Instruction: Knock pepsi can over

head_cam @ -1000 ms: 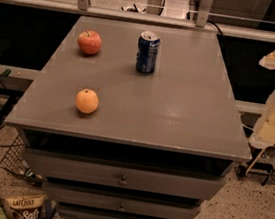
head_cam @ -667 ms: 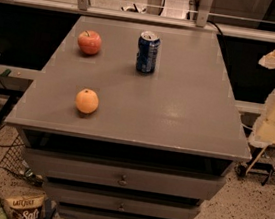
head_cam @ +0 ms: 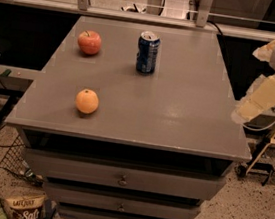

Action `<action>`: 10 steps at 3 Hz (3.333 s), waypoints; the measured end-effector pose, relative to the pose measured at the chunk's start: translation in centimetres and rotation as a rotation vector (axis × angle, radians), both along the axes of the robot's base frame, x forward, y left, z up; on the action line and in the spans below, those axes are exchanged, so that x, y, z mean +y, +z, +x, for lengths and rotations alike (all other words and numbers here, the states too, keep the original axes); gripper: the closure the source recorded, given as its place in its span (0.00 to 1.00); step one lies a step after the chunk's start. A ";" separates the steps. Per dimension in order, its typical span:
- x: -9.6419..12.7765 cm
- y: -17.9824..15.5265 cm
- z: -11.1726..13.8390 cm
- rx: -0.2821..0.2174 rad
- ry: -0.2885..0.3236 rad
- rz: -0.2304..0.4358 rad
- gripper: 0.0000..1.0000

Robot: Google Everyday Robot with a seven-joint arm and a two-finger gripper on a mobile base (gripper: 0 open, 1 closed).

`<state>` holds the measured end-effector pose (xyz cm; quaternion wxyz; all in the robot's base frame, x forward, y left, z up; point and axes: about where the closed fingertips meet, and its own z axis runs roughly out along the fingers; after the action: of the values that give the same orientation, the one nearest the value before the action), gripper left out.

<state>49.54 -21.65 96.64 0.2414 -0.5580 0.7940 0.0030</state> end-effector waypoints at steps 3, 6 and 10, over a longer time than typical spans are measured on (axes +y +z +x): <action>5.2 -3.3 12.2 -0.082 0.016 0.303 0.00; 8.3 -3.4 14.9 -0.126 0.025 0.394 0.00; 16.8 -6.9 18.7 -0.119 -0.030 0.618 0.00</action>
Offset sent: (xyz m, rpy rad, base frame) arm 0.1409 0.0363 -0.0367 0.3755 -0.1386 -0.0896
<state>68.26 -4.87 89.75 0.4456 -0.4457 0.7480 0.2082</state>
